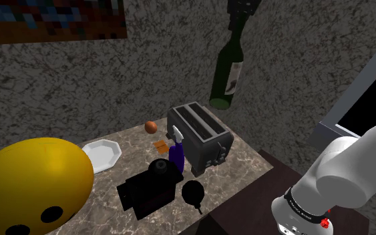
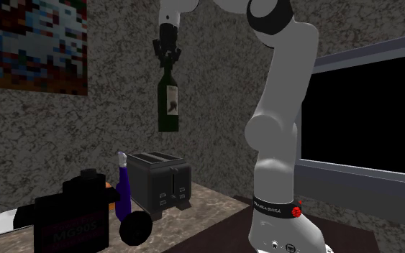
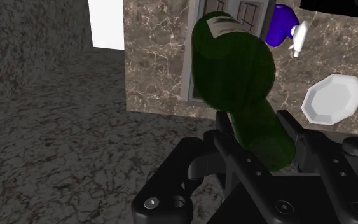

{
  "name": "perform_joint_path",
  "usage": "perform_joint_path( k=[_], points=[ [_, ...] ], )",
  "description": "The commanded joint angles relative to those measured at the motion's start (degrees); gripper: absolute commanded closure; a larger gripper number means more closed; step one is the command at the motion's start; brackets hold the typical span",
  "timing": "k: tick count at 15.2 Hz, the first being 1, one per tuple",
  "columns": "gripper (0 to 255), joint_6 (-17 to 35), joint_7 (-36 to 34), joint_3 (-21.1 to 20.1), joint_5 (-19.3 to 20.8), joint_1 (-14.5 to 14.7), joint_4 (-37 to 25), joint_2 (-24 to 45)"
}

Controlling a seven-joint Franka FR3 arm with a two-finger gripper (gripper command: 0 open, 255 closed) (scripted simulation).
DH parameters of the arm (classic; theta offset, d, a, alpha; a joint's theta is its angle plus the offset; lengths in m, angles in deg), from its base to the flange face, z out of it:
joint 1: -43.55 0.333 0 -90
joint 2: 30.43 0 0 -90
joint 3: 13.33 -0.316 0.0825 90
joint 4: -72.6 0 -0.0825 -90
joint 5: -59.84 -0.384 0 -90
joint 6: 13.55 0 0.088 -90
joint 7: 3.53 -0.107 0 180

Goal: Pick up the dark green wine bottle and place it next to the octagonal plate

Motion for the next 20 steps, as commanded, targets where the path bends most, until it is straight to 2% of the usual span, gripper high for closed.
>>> perform_joint_path(
  k=[1,10,20],
  points=[
    [255,2.62,-2.58,-1.68,-0.13,0.85,2.12,0.41],
    [255,12.67,-12.07,-7.79,0.24,4.29,7.02,5.63],
    [255,21.29,-22.32,-13.35,3.48,8.80,4.63,17.22]
  ],
)
